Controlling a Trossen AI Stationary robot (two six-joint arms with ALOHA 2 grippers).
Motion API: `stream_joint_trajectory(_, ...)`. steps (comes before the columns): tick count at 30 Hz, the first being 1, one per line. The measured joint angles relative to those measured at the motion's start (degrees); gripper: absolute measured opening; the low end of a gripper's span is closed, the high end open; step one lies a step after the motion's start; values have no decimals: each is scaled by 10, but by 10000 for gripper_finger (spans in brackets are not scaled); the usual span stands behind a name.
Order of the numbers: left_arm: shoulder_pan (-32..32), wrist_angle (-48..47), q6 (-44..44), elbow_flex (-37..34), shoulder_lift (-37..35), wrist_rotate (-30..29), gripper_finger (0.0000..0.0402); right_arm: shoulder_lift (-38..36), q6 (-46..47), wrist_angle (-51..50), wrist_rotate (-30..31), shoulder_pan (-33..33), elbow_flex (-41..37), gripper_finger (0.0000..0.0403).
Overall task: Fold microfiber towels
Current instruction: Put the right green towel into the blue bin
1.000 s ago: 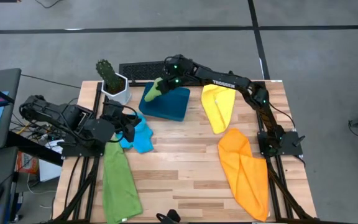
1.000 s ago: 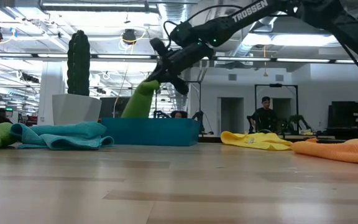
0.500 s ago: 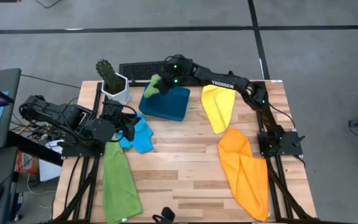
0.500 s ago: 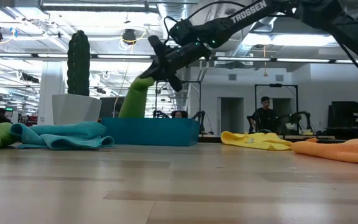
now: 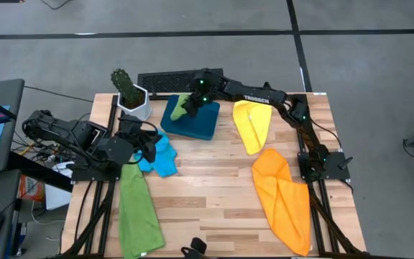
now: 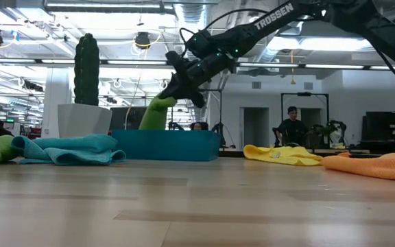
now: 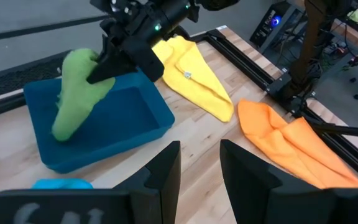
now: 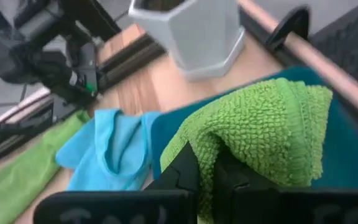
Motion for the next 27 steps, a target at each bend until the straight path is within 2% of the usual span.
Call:
stream_joint_trajectory(7, 0, 0, 0, 0, 0, -1, 105, 0, -20, 68, -2, 2, 0, 40)
stream_joint_trajectory(13, 0, -1, 0, 0, 0, -1, 105, 0, -30, 79, -2, 4, -2, 37)
stream_joint_trajectory(22, 0, 0, 0, 0, 0, -1, 105, -1, -25, 150, -20, 4, -72, 40)
stream_joint_trajectory(27, 0, 0, 0, 0, 0, -1, 105, -1, -25, 128, -39, 3, -87, 40)
